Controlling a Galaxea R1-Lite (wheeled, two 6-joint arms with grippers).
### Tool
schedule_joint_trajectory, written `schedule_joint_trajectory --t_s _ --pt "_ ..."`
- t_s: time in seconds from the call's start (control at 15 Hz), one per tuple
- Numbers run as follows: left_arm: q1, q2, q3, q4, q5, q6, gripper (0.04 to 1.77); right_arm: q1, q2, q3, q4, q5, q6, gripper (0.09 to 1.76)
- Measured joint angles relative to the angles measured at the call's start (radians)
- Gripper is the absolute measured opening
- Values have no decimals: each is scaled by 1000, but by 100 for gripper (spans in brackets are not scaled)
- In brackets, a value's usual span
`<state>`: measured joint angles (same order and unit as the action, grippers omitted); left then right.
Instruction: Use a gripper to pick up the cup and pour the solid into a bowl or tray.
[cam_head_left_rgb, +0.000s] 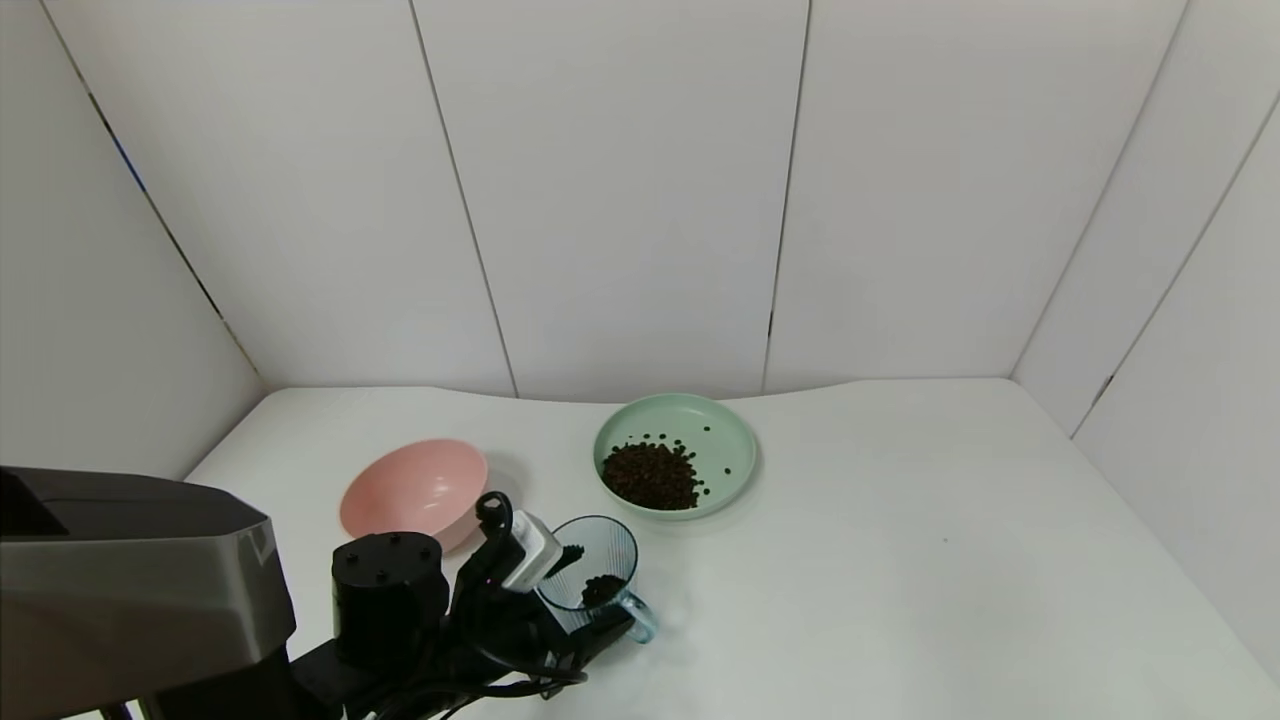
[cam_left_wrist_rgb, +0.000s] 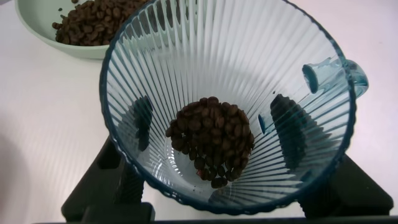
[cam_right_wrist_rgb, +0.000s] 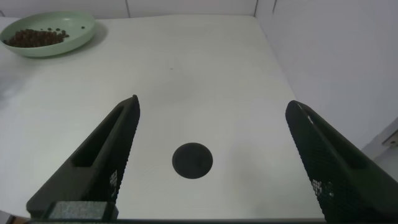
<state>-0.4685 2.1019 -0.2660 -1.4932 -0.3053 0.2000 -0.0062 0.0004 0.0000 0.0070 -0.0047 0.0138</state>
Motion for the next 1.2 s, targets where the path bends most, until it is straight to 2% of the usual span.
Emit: schedule_joint_trajectory --t_s 0.07,0.27,0.8,1.0,1.2 --pt "-1 0 0 0 0 0 130 0 0 0 0 0 0 171" --pt "-1 0 1 0 0 1 148 0 0 0 0 -1 0 171" --pt "0 -41 3 44 8 -14 163 0 0 0 0 0 0 171" --pt "1 -117 4 169 13 -26 166 0 0 0 0 0 0 171" --pt "5 -257 -17 399 46 -37 168 0 0 0 1 0 0 171"
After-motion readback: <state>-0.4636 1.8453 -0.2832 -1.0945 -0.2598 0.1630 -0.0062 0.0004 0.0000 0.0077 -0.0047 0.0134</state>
